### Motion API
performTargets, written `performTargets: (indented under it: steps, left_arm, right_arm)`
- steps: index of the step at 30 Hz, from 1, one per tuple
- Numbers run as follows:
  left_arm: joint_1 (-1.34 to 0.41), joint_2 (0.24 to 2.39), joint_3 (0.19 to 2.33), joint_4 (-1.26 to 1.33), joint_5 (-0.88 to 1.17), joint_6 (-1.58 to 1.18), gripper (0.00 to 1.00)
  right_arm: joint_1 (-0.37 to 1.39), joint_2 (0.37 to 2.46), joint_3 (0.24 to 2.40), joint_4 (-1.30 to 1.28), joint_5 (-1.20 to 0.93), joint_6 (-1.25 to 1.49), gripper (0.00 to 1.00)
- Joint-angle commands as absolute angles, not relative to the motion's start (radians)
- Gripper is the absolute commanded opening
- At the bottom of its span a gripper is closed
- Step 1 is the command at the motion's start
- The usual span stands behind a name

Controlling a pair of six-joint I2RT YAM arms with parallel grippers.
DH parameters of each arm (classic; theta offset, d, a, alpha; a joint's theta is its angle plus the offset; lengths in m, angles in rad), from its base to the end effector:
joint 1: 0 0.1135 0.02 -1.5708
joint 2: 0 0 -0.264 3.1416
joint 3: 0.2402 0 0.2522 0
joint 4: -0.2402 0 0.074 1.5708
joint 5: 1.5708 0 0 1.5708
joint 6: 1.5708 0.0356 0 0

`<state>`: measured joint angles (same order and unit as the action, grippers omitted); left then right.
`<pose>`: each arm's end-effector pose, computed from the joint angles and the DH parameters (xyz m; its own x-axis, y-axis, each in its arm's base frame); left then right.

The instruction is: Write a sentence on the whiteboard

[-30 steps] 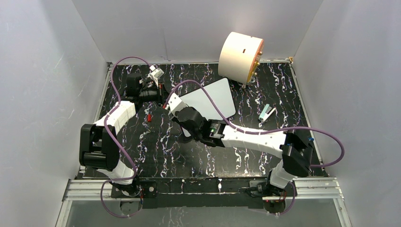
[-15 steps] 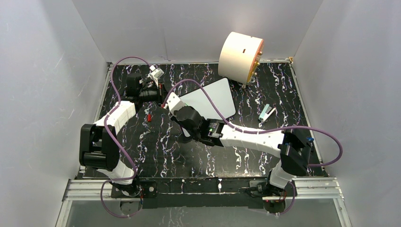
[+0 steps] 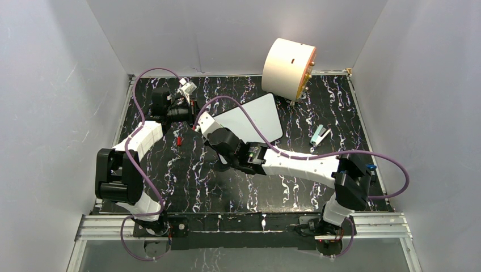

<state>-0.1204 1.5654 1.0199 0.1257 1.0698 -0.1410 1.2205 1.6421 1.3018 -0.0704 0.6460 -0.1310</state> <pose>0.3361 -0.0721 0.2646 -0.5205 -0.0050 -0.8539 0.7875 0.3837 -0.4823 0.1518 0.3530 0.3107 -0.0626 -0.4753 -0.8776 -0.5737 0.7367 -0.3581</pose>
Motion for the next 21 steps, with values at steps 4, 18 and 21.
performTargets:
  steps: [4, 18, 21]
  left_arm:
    - [-0.14, 1.56, 1.014, 0.081, 1.058, -0.123, 0.0]
    - [-0.14, 1.559, 1.015, 0.081, 1.058, -0.123, 0.0]
    - [-0.14, 1.559, 1.015, 0.081, 1.058, -0.124, 0.0]
  right_arm:
    - [1.225, 1.651, 1.362, -0.11, 0.642, -0.099, 0.0]
    - [1.224, 1.651, 1.376, -0.191, 0.614, -0.066, 0.0]
    - [1.226, 1.649, 1.378, -0.2, 0.609, -0.061, 0.0]
